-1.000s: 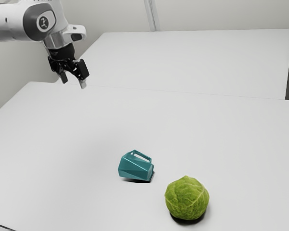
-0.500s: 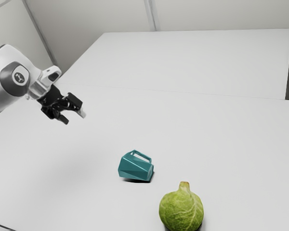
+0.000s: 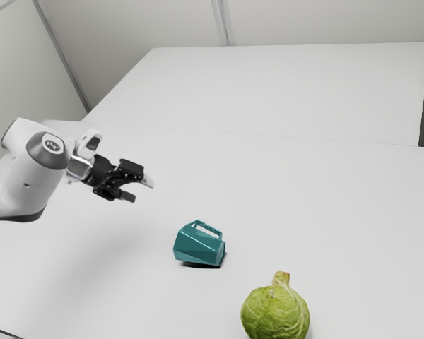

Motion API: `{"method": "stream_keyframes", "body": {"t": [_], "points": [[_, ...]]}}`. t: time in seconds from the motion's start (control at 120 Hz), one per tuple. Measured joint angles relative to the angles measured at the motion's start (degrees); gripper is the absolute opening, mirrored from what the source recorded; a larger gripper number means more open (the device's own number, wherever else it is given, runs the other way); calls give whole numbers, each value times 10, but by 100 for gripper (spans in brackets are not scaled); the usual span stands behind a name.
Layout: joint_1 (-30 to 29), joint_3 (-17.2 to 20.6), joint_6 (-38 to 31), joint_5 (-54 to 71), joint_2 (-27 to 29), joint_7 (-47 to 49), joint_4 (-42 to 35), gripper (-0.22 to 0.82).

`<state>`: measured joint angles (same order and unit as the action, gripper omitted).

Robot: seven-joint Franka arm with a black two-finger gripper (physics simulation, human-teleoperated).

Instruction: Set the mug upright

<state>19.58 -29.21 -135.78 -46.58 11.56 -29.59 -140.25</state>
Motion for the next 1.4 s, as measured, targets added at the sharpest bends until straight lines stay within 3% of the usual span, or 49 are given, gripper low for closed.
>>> {"method": "stream_keyframes", "body": {"t": [0.192, 0.492, 1.067, 1.4], "points": [[44, 10, -26, -101, -35, -114, -8, 60], [49, 30, -70, -163, 41, -238, -116, 60], [116, 56, -112, -254, -21, -361, -119, 59], [124, 70, -132, -457, -29, -493, -116, 60]]}}
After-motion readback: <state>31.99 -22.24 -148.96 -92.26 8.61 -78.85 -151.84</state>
